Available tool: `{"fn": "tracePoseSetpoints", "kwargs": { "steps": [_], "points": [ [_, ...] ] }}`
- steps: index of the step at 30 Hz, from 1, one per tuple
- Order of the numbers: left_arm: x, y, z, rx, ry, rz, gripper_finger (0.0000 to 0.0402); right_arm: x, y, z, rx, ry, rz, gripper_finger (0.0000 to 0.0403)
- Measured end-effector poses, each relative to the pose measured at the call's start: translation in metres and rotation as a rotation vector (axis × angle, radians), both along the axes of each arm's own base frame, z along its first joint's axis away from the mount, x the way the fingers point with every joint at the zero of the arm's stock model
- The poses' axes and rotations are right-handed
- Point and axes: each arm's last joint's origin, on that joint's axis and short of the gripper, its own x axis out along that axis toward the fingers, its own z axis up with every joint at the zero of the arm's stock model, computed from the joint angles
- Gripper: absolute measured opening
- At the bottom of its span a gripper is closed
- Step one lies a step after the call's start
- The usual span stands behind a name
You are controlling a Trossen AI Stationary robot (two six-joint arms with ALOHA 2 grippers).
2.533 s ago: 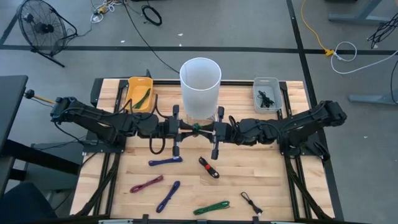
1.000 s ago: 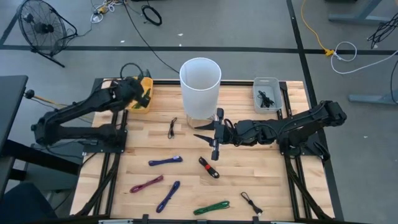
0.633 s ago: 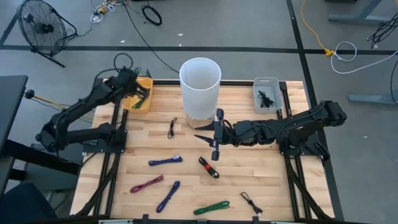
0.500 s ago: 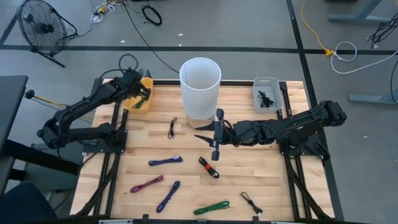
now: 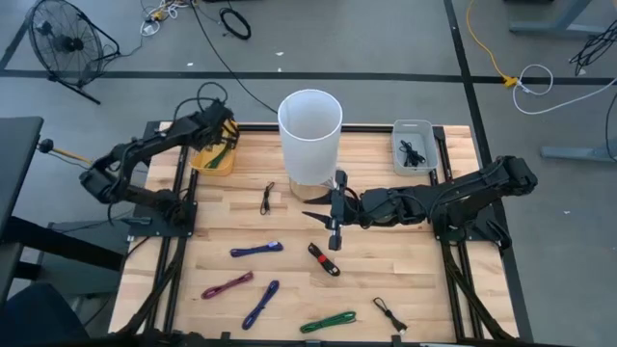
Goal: Pick & Place USB Port
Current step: Put the green USB cable into the yellow bin, then put the black USB cable into the gray bin
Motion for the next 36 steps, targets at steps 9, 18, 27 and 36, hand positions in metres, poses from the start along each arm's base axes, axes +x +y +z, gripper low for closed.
{"fn": "tracePoseSetpoints", "kwargs": {
  "steps": [9, 18, 27, 36],
  "points": [
    [0.006, 0.012, -0.022, -0.137, 0.110, 0.035, 0.0022, 0.000, 0.000, -0.002, 0.009, 0.022, 0.015, 0.0110],
    [0.007, 0.013, -0.030, -0.172, 0.138, 0.030, 0.0054, -0.001, 0.000, -0.003, 0.008, 0.028, 0.014, 0.0110],
    [0.007, 0.010, -0.030, -0.201, 0.167, -0.003, 0.0146, -0.001, 0.000, -0.003, 0.007, 0.030, 0.014, 0.0110],
    [0.006, 0.008, -0.014, -0.231, 0.208, -0.122, 0.0161, -0.001, 0.000, -0.003, 0.007, 0.031, 0.014, 0.0110]
  ]
}}
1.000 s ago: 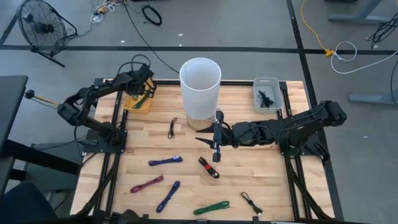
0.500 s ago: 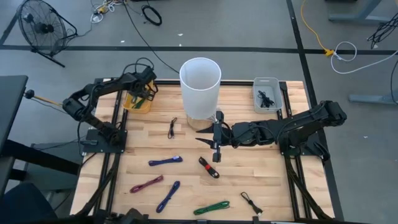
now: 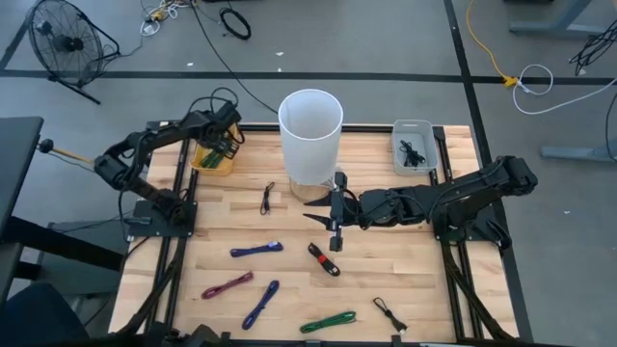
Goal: Pick & Place USB Port
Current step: Put the black USB cable into the gray bin
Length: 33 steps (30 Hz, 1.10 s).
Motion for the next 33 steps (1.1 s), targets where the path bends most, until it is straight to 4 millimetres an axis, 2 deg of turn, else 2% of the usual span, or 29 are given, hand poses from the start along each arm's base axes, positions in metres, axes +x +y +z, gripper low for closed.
{"fn": "tracePoseSetpoints", "kwargs": {
  "steps": [7, 11, 14, 18, 23, 33],
  "points": [
    [0.012, -0.012, 0.044, 0.032, -0.239, -0.149, 0.0154, 0.000, 0.000, 0.000, 0.000, 0.000, -0.002, 0.0110],
    [0.021, -0.031, 0.062, -0.010, -0.453, -0.274, 0.0154, 0.000, 0.000, 0.000, 0.000, 0.000, -0.002, 0.0110],
    [0.030, -0.049, 0.068, -0.099, -0.583, -0.314, 0.0154, 0.000, 0.000, 0.000, 0.000, 0.000, -0.002, 0.0110],
    [0.044, -0.073, 0.065, -0.184, -0.620, -0.280, 0.0154, 0.000, 0.000, 0.000, 0.000, 0.000, -0.002, 0.0110],
    [0.062, -0.103, 0.052, -0.244, -0.621, -0.326, 0.0154, 0.000, 0.000, 0.000, 0.004, 0.000, -0.003, 0.0110],
    [0.073, -0.143, 0.022, -0.166, -0.627, -0.198, 0.0154, 0.000, 0.000, 0.000, 0.004, 0.001, -0.002, 0.0110]
  ]
}}
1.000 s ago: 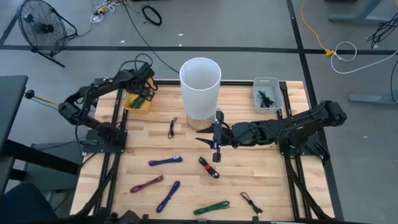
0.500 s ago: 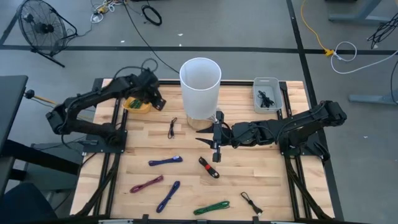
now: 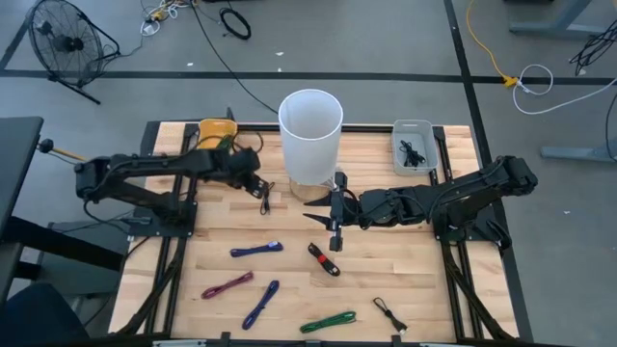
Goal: Pick & Place USB Port
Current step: Put the black USB cable into the gray bin
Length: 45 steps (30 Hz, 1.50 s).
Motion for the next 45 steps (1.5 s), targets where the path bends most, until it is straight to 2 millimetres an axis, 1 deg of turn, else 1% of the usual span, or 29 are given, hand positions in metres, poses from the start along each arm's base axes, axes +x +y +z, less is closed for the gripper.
{"fn": "tracePoseSetpoints", "kwargs": {
  "steps": [5, 8, 10, 15, 19, 22, 26, 28, 30, 33, 34, 38, 43, 45],
  "points": [
    [0.001, -0.014, -0.025, -0.020, -0.046, 0.053, 0.0154, 0.000, 0.000, 0.000, 0.000, 0.001, 0.001, 0.0110],
    [0.003, -0.017, -0.036, -0.040, -0.081, 0.086, 0.0154, 0.000, 0.000, 0.000, -0.001, 0.003, 0.001, 0.0110],
    [0.003, -0.018, -0.045, -0.046, -0.066, 0.108, 0.0154, 0.000, 0.000, 0.000, -0.001, 0.003, 0.001, 0.0110],
    [0.021, -0.017, -0.061, -0.048, -0.097, 0.114, 0.0154, 0.000, 0.000, -0.001, -0.001, 0.014, 0.001, 0.0110],
    [0.031, -0.016, -0.076, -0.073, -0.043, 0.106, 0.0154, 0.000, 0.000, -0.002, 0.000, 0.022, 0.000, 0.0110],
    [0.034, -0.016, -0.088, -0.081, -0.010, 0.112, 0.0154, -0.001, 0.000, -0.003, 0.000, 0.026, 0.000, 0.0110],
    [0.038, -0.015, -0.098, -0.071, 0.022, 0.115, 0.0152, -0.001, 0.000, -0.003, 0.001, 0.033, -0.001, 0.0110],
    [0.037, -0.015, -0.100, -0.069, 0.048, 0.089, 0.0141, -0.001, 0.000, -0.003, 0.001, 0.033, -0.001, 0.0110],
    [0.036, -0.016, -0.101, -0.068, 0.063, 0.071, 0.0114, -0.001, 0.000, -0.003, 0.001, 0.031, -0.002, 0.0110],
    [0.035, -0.018, -0.098, -0.059, 0.066, 0.026, 0.0040, -0.001, 0.000, -0.003, 0.001, 0.032, -0.003, 0.0110],
    [0.035, -0.019, -0.096, -0.054, 0.060, 0.004, 0.0023, -0.001, 0.000, -0.003, 0.001, 0.032, -0.002, 0.0110],
    [0.034, -0.029, -0.089, -0.067, 0.051, -0.063, 0.0014, -0.001, 0.000, -0.004, 0.000, 0.035, -0.003, 0.0110],
    [0.034, -0.051, -0.078, -0.115, -0.004, -0.211, 0.0008, -0.001, 0.000, -0.004, -0.001, 0.037, -0.003, 0.0110],
    [0.033, -0.062, -0.070, -0.105, -0.030, -0.269, 0.0008, -0.001, 0.000, -0.004, -0.001, 0.037, -0.003, 0.0110]
  ]
}}
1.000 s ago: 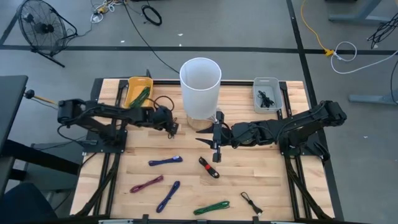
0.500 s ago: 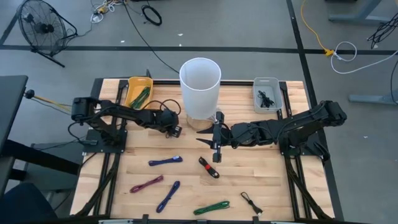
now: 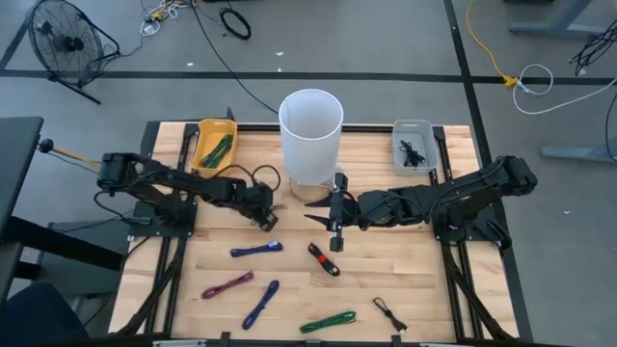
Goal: Pick & Place USB Port
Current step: Put the black USB cable into the gray bin
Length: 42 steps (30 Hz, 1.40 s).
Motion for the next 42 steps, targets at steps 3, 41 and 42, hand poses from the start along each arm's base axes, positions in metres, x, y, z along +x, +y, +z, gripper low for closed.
{"fn": "tracePoseSetpoints", "kwargs": {
  "steps": [3, 41, 42],
  "points": [
    [0.000, -0.015, 0.017, 0.037, -0.111, -0.078, 0.0008, 0.000, 0.000, 0.000, 0.000, 0.000, 0.000, 0.0110],
    [0.005, -0.053, 0.135, 0.561, -1.060, -0.455, 0.0007, 0.001, 0.000, 0.006, 0.017, -0.061, 0.001, 0.0110],
    [0.008, -0.053, 0.134, 0.567, -1.050, -0.461, 0.0007, 0.001, 0.000, 0.006, 0.017, -0.061, 0.001, 0.0110]
  ]
}}
